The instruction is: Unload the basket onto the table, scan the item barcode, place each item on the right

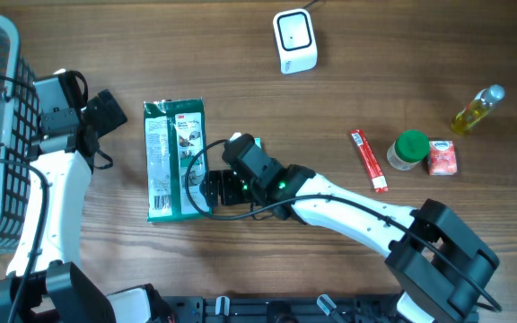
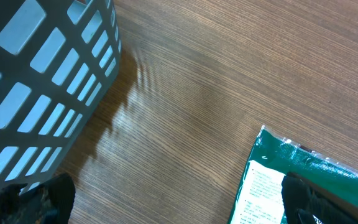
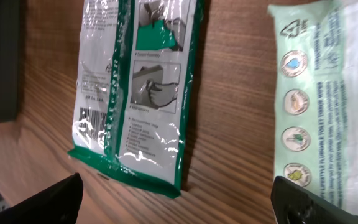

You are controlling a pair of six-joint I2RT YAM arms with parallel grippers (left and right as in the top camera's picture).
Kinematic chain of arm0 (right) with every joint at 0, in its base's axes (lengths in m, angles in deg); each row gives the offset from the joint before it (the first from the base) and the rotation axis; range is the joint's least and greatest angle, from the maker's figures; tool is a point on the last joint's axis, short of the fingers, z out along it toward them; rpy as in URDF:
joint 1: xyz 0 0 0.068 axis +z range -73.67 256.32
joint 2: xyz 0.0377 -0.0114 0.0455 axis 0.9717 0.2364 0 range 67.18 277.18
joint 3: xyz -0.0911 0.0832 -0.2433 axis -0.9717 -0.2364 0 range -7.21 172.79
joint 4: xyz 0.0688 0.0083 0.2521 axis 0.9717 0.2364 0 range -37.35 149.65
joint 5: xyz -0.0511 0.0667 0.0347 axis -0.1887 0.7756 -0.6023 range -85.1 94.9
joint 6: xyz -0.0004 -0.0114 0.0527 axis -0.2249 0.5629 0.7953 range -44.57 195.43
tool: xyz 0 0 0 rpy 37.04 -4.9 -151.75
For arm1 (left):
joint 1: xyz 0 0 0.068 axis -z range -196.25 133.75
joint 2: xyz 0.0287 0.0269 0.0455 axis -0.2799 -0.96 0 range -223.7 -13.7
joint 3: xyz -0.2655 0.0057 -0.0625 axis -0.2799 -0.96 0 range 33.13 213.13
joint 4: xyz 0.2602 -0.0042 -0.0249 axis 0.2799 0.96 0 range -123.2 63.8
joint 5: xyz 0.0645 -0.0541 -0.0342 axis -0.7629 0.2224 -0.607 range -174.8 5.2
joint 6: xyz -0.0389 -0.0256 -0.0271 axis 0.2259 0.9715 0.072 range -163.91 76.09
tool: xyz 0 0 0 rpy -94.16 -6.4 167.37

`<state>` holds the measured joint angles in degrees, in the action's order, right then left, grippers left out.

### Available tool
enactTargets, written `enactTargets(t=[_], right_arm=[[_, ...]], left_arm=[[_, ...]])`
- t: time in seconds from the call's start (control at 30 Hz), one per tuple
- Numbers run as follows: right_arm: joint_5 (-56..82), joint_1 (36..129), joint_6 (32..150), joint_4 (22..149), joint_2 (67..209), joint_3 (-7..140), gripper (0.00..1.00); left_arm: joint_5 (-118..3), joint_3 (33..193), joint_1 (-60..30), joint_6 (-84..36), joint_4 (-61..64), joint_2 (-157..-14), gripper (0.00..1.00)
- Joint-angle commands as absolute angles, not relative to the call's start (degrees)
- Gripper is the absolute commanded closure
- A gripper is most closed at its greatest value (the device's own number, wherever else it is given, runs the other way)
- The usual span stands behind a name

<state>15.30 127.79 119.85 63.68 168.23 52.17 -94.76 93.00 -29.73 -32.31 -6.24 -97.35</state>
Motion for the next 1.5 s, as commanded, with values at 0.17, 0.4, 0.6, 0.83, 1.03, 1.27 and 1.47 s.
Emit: enactTargets(t=[0.17, 0.4, 0.6, 0.83, 1.03, 1.27, 1.47], right_arm=[[10.45, 127.85, 120.42, 64.12, 169.19, 52.28, 0.03], [11.98, 128.57, 120.57, 62.13, 174.02, 52.28, 0.05], [7.49, 128.44, 120.42, 63.81, 174.77, 52.28, 0.10], [3.19, 125.14, 116.55, 72.32, 173.32, 52.63, 0.12], [2.49, 114.39, 108.47, 72.40, 169.63, 52.80, 0.04], [21.50, 104.95, 113.54, 63.90, 169.65, 52.80, 0.03], [24.28, 106.54, 118.83, 69.67, 169.72, 52.76, 0.04]], left_arm=[[-94.67, 93.62, -29.99, -33.01, -6.37, -96.63, 0.00], [-94.67, 93.62, -29.99, -33.01, -6.37, -96.63, 0.00], [-94.67, 93.62, -29.99, -33.01, -6.37, -96.63, 0.00], [-94.67, 93.62, -29.99, -33.01, -6.37, -96.63, 0.00], [-94.67, 93.62, -29.99, -33.01, -6.37, -96.63, 0.00], [-94.67, 93.62, -29.99, -33.01, -6.37, -96.63, 0.00], [-94.67, 93.62, -29.99, -33.01, -6.37, -96.63, 0.00]])
